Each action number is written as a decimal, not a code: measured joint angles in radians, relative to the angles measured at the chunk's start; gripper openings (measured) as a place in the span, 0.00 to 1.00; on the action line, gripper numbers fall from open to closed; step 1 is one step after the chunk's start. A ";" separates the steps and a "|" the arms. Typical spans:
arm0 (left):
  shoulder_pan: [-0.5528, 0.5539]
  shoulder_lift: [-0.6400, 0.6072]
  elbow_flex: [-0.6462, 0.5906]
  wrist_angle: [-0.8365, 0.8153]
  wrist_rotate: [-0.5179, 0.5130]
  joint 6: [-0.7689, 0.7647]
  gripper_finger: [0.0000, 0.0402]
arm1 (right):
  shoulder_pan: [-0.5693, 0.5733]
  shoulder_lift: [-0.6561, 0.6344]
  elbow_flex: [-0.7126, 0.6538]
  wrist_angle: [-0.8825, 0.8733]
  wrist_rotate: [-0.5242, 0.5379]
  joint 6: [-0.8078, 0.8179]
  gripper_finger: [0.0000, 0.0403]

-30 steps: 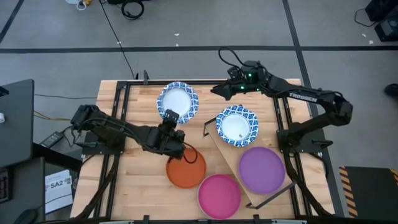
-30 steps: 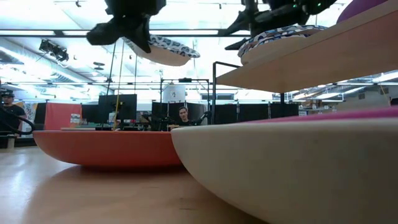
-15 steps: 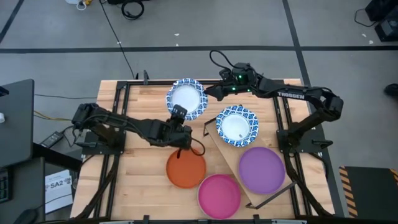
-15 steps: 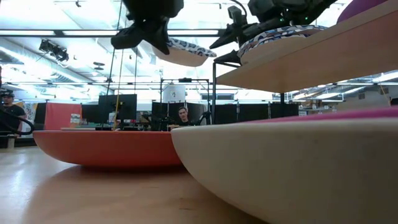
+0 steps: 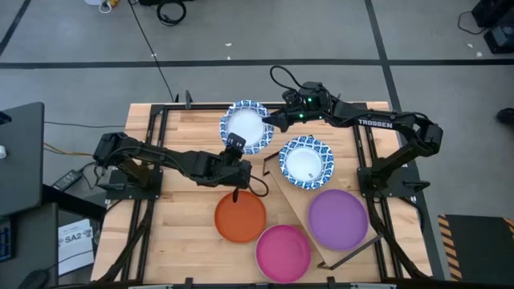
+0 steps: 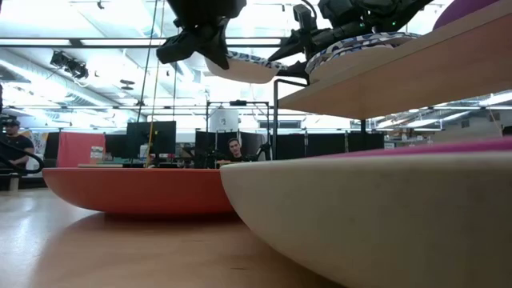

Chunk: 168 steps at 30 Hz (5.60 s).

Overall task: Place and stack plates onto a shelf
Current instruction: Stack the white bowl on top of the white bowls on the shelf

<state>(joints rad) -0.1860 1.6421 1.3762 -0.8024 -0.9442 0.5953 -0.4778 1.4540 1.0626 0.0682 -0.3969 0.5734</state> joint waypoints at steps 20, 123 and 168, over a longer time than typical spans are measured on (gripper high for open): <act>0.000 0.000 0.000 0.014 0.004 0.003 0.05 | 0.000 0.000 0.000 0.003 0.008 0.000 0.05; -0.208 -0.054 -0.272 0.123 0.138 -0.899 0.26 | -0.100 -0.607 0.000 -1.102 -0.094 0.105 0.04; -0.208 -0.054 -0.271 0.122 0.138 -0.896 0.26 | -0.100 -0.537 0.000 -1.095 -0.013 0.041 0.32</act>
<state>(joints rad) -0.3939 1.5883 1.1049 -0.6800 -0.8061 -0.3004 -0.5774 0.9165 1.0626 -1.0268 -0.4103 0.6146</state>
